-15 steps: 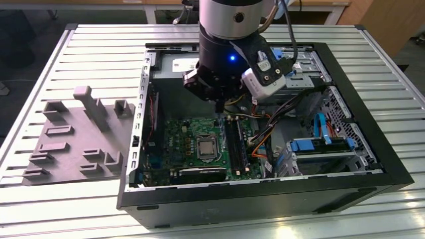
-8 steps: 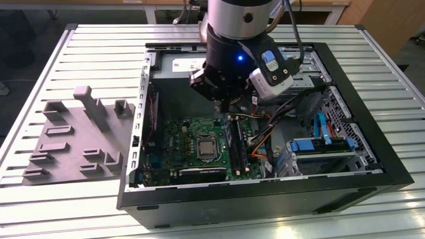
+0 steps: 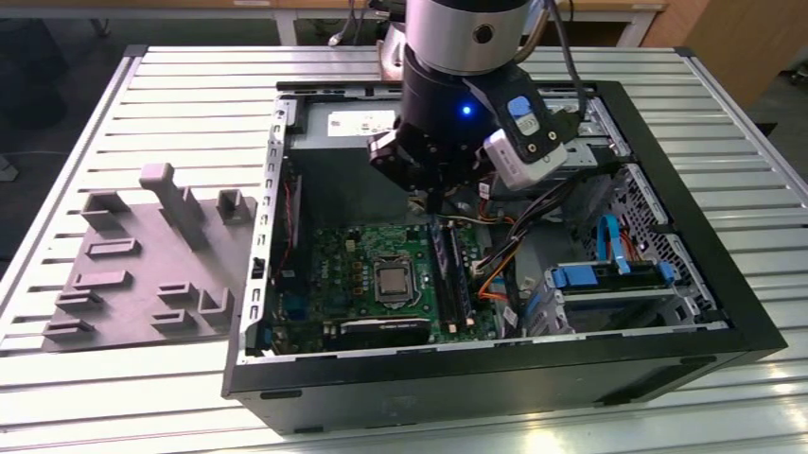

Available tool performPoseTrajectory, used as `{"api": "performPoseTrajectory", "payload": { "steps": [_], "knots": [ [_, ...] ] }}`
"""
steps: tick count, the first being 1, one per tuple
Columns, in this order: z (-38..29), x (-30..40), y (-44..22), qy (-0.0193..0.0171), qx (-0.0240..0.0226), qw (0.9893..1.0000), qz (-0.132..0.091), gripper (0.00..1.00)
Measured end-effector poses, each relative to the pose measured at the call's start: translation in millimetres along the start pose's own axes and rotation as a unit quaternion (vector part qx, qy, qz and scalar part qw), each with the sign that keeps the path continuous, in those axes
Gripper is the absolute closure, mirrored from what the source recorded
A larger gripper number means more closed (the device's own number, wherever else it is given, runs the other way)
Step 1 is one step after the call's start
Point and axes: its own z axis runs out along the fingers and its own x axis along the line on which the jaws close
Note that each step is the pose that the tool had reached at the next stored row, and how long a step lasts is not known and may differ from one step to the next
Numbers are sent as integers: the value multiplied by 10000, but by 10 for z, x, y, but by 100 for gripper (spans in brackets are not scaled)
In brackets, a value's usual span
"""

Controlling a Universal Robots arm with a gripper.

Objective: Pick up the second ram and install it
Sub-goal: 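Insert the second ram into the second slot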

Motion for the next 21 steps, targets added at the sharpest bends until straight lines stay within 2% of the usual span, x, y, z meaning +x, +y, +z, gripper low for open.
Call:
{"api": "performPoseTrajectory", "payload": {
  "steps": [21],
  "knots": [
    [0,-106,-7,0,0,10000,35,88]
  ]
}}
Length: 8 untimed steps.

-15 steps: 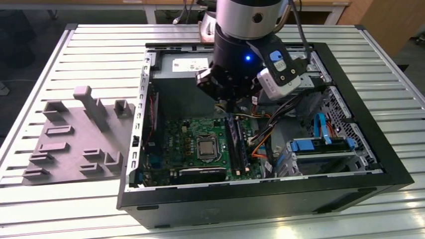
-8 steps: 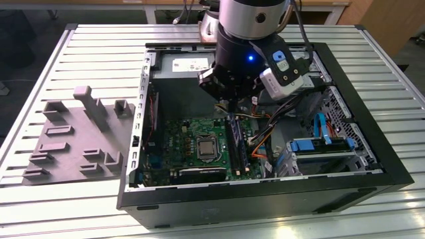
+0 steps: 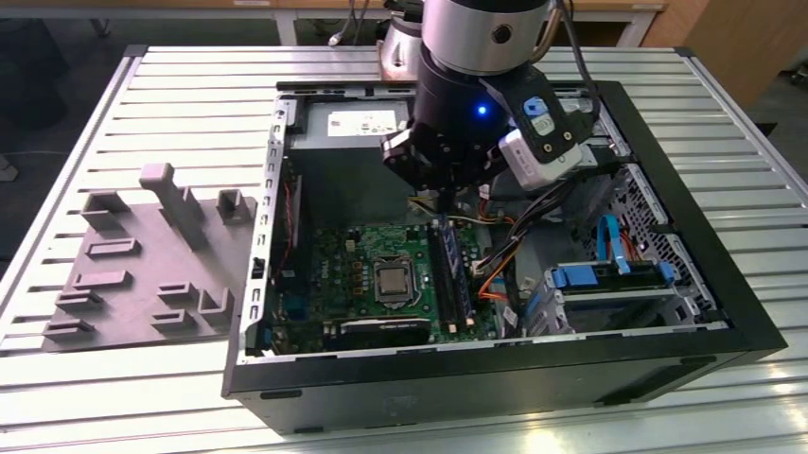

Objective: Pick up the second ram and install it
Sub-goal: 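Insert the second ram into the second slot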

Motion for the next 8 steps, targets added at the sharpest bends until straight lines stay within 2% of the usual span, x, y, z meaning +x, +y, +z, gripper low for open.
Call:
{"api": "performPoseTrajectory", "payload": {
  "steps": [8],
  "knots": [
    [0,-36,-2,0,0,10000,20,88]
  ]
}}
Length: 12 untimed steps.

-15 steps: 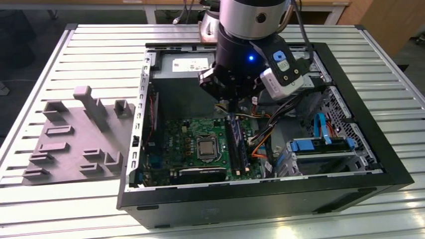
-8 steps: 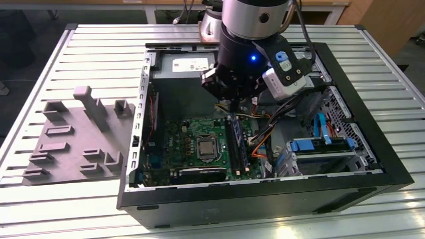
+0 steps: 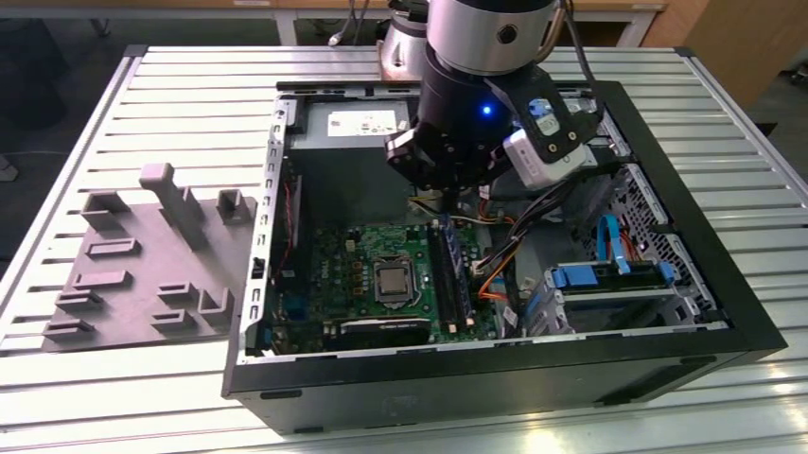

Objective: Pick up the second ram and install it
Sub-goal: 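Insert the second ram into the second slot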

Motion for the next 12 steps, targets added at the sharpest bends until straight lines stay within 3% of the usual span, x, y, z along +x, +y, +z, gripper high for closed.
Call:
{"api": "performPoseTrajectory", "payload": {
  "steps": [12],
  "knots": [
    [0,-41,-2,0,0,10000,27,88]
  ]
}}
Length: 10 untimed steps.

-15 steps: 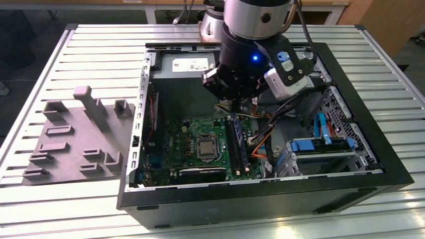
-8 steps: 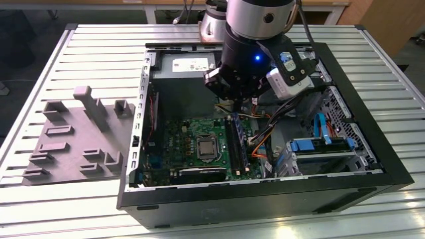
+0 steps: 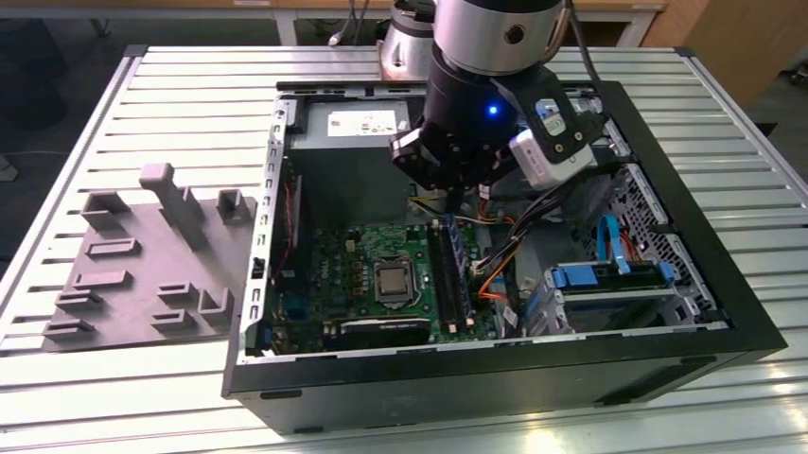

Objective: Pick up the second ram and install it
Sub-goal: 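Insert the second ram into the second slot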

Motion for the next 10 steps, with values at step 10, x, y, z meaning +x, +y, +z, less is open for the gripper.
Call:
{"api": "performPoseTrajectory", "payload": {
  "steps": [10],
  "knots": [
    [18,-16,-1,-1,0,10000,22,88]
  ]
}}
